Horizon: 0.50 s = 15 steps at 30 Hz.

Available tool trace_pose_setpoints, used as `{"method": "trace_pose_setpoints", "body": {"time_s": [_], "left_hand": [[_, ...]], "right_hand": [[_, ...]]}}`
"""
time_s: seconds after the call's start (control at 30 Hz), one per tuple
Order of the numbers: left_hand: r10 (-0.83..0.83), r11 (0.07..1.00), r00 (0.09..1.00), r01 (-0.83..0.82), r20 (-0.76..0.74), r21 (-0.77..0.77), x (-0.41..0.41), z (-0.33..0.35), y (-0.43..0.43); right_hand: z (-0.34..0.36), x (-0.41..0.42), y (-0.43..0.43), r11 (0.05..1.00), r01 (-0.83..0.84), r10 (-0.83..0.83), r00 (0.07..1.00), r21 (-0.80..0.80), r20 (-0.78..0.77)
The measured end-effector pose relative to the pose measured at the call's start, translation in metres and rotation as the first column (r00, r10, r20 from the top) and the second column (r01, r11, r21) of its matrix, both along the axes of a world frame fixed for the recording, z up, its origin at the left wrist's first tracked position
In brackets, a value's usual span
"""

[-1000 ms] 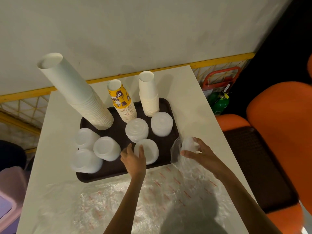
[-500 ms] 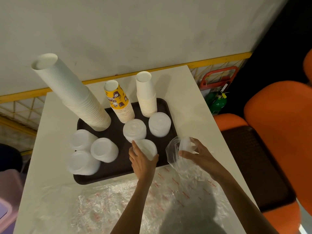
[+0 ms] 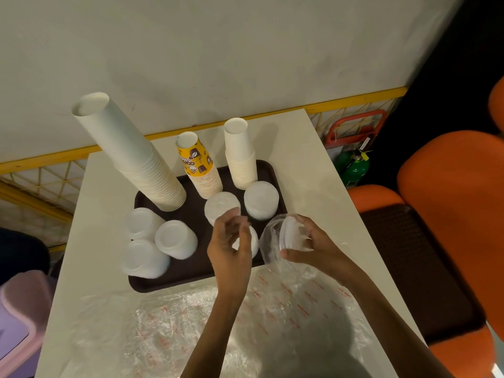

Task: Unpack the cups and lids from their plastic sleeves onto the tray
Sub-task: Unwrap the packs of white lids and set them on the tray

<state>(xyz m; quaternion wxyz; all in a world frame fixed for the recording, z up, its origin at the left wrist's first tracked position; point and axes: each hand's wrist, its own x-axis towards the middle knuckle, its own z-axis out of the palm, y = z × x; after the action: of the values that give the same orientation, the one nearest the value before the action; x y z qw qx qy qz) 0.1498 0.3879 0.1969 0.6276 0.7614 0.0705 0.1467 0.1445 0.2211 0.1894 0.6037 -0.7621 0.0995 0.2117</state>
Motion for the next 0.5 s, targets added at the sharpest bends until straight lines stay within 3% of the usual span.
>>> {"method": "trace_pose_setpoints", "body": {"time_s": [0.1, 0.17, 0.23, 0.37, 0.5], "left_hand": [[-0.165, 0.983, 0.986, 0.167, 0.031, -0.073, -0.009, 0.026, -0.007], [-0.233, 0.971, 0.972, 0.231, -0.025, -0.063, -0.014, 0.031, -0.012], [-0.279, 0.960, 0.953, 0.272, -0.121, -0.071, -0.018, 0.030, -0.015], [-0.306, 0.950, 0.923, 0.311, -0.234, -0.014, -0.029, 0.031, -0.020], [-0.267, 0.956, 0.934, 0.287, -0.239, 0.055, -0.032, 0.031, -0.019]], "right_hand": [[0.001, -0.003, 0.007, 0.999, -0.028, 0.028, 0.999, -0.039, 0.016], [0.004, -0.004, 0.009, 0.998, -0.024, 0.025, 1.000, -0.055, 0.008], [0.013, -0.008, 0.005, 0.998, -0.042, 0.039, 0.997, 0.036, 0.060], [0.026, -0.017, 0.000, 0.987, -0.073, 0.053, 0.988, 0.143, 0.142], [0.025, -0.018, 0.009, 0.998, -0.028, 0.017, 0.984, 0.056, 0.179]]}}
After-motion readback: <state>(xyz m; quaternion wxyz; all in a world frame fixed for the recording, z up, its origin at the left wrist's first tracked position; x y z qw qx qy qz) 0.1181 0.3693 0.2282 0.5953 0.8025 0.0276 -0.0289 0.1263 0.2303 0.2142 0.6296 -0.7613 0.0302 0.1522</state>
